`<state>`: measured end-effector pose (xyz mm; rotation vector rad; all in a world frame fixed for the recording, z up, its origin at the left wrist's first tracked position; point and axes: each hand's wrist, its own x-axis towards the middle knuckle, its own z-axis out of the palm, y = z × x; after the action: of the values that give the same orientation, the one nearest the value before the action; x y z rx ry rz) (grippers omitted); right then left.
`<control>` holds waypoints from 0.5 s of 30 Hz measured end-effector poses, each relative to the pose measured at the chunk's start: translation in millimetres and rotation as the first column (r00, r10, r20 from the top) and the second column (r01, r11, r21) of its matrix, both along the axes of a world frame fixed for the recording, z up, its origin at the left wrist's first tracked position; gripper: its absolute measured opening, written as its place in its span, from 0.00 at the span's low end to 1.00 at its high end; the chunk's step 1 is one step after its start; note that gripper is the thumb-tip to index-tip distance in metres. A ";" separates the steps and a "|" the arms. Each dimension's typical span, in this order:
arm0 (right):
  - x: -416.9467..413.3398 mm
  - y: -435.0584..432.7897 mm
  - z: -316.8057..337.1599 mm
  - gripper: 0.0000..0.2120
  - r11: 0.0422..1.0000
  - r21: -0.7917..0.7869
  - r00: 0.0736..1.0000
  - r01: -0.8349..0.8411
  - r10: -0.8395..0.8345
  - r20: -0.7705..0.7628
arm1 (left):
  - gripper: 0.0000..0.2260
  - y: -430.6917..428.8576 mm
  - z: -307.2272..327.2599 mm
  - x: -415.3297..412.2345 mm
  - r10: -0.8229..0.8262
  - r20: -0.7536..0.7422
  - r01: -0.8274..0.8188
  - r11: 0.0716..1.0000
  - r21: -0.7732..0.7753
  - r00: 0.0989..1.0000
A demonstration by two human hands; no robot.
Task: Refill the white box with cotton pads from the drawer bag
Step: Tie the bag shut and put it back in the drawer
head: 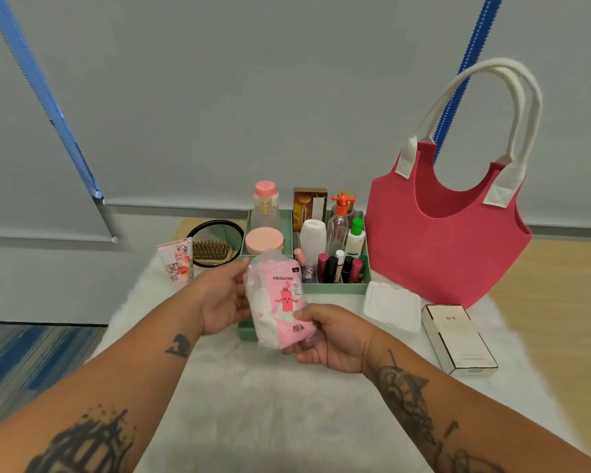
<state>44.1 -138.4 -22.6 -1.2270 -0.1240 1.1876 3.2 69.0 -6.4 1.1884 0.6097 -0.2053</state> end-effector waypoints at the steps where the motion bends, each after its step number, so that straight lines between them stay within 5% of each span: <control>1: 1.6 1.9 0.2 0.09 0.999 -0.025 1.000 0.021 -0.021 -0.010 | 0.25 -0.2 -9.6 -1.2 -0.041 -0.036 0.040 0.998 -0.039 0.998; 6: 9.6 15.2 -4.6 0.08 0.969 -0.206 0.989 0.138 -0.146 -0.020 | 0.38 -3.4 -29.3 -8.3 -0.170 -0.098 0.143 0.960 -0.239 0.980; 11: 17.6 29.8 0.0 0.09 0.920 -0.361 0.988 0.149 -0.153 0.016 | 0.25 -7.0 -14.8 -13.0 -0.204 -0.309 0.246 0.964 0.104 0.929; 15: 22.8 38.3 4.2 0.10 0.869 -0.479 0.992 0.124 -0.095 0.085 | 0.19 -9.9 -10.9 -7.3 -0.065 -0.351 0.208 0.897 0.390 0.934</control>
<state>66.9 -100.1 -18.4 -1.6854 0.2137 1.1164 -4.1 59.1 -17.3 1.6388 0.8945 -0.4159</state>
